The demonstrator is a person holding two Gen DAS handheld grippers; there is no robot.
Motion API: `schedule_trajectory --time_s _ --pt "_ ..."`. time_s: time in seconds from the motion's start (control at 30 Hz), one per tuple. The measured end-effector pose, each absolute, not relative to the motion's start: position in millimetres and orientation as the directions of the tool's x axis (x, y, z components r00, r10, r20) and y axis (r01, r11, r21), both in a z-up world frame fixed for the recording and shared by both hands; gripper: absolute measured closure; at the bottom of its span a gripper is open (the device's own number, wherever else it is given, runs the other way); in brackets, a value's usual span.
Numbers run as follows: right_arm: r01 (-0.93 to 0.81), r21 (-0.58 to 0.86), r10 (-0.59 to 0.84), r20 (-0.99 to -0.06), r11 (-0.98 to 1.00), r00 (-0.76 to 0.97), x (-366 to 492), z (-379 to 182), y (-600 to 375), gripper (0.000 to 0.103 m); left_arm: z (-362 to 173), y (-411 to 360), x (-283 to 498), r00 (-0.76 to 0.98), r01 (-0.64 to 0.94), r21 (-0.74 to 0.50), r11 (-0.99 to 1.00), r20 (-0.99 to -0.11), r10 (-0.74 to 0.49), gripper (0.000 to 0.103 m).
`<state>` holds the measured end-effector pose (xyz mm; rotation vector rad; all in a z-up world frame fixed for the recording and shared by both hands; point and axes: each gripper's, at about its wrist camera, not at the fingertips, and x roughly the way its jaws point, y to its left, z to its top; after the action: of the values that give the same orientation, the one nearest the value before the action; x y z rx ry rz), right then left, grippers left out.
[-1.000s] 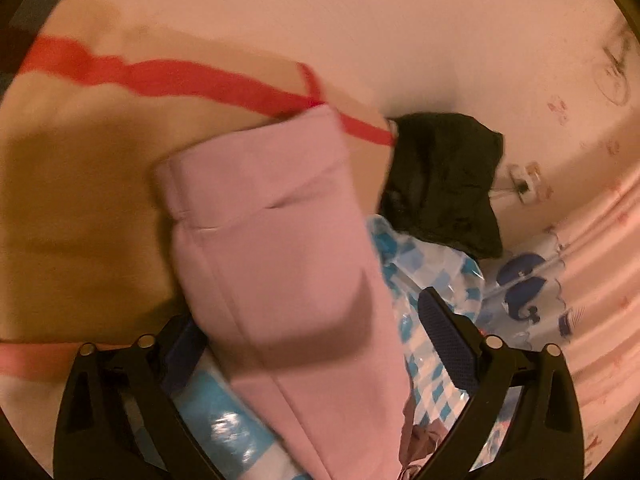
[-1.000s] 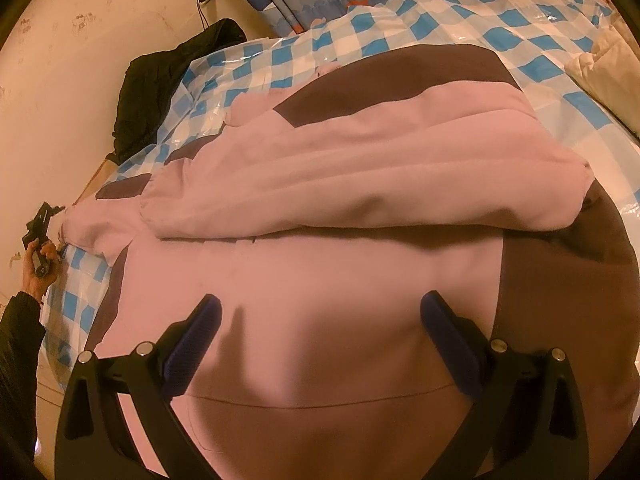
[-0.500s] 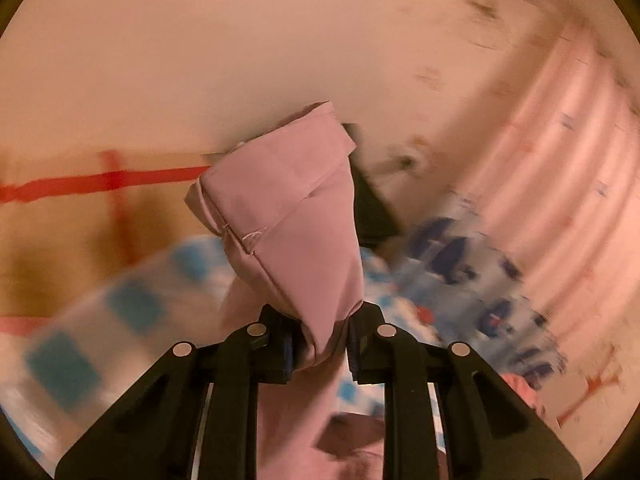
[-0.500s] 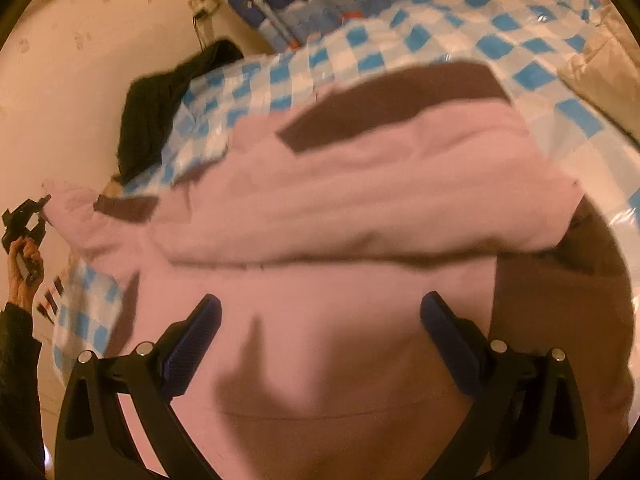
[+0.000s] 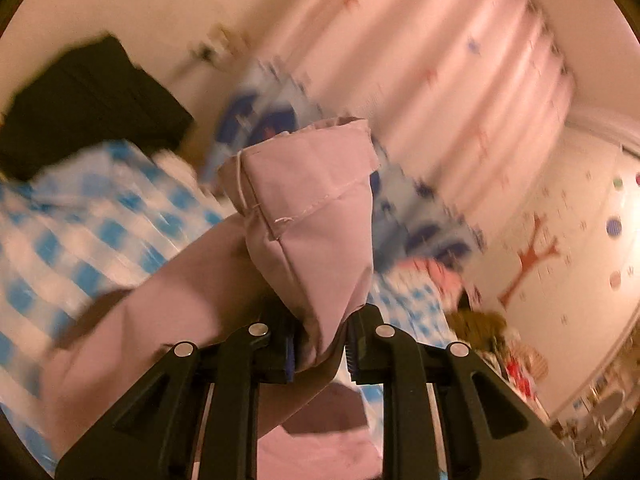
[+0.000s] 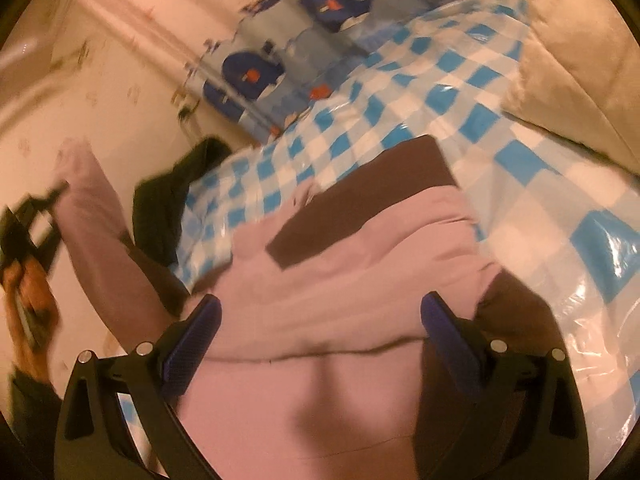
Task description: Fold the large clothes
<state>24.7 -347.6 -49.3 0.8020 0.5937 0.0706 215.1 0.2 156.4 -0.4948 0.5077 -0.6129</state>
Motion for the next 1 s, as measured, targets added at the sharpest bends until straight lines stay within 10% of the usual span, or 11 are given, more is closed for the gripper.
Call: schedule_trajectory --time_s 0.37,0.53,0.77,1.0 --pt "0.167 0.883 0.325 -0.329 0.439 0.886 8 -59 -398 0.007 0 -183 209 0.504 0.479 -0.400 0.781 -0.603 -0.618 0.087" --pt "0.153 0.934 0.319 -0.260 0.322 0.911 -4 -63 -416 0.007 -38 -232 196 0.423 0.519 -0.239 0.820 -0.762 -0.490 0.057" --pt "0.136 0.965 0.334 -0.208 0.225 0.919 -9 -72 -426 0.007 -2 -267 149 0.341 0.671 -0.212 0.711 -0.763 -0.549 0.043" --pt "0.052 0.932 0.449 -0.221 0.359 0.866 28 -44 -409 0.007 54 -147 150 0.527 0.513 -0.290 0.808 -0.637 -0.563 0.023"
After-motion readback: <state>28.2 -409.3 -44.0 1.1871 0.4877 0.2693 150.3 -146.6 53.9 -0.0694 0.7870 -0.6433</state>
